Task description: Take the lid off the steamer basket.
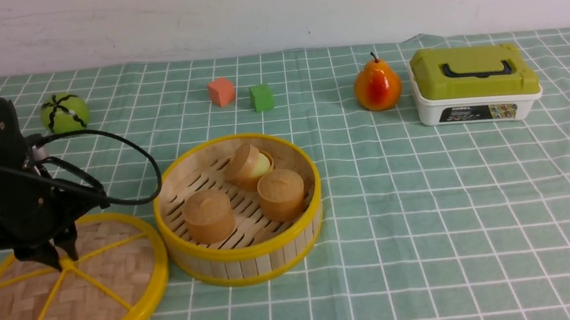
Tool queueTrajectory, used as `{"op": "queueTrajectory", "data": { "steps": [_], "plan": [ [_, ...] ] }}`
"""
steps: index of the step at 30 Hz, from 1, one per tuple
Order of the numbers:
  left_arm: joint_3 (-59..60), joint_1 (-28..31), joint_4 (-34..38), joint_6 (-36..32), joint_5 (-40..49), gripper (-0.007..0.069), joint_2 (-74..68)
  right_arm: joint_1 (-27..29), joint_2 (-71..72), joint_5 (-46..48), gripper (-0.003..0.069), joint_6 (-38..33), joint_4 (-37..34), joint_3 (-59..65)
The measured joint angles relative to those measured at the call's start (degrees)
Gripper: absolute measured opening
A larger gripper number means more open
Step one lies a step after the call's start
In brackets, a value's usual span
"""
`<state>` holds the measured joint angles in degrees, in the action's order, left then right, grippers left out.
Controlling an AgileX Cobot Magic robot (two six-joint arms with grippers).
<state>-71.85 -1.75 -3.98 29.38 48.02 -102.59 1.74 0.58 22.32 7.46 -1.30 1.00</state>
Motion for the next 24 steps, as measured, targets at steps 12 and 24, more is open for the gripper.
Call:
{"op": "queueTrajectory", "data": {
  "steps": [12,24],
  "plan": [
    [-7.22,-0.05,-1.93,-1.94,15.04,0.0386,2.67,0.0,0.0,0.0,0.0241,0.0,0.0,0.0],
    [-1.19,-0.05,0.09,-9.25,18.46,-0.0013,29.42,0.0,0.0,0.0,0.0241,0.0,0.0,0.0]
  ]
}}
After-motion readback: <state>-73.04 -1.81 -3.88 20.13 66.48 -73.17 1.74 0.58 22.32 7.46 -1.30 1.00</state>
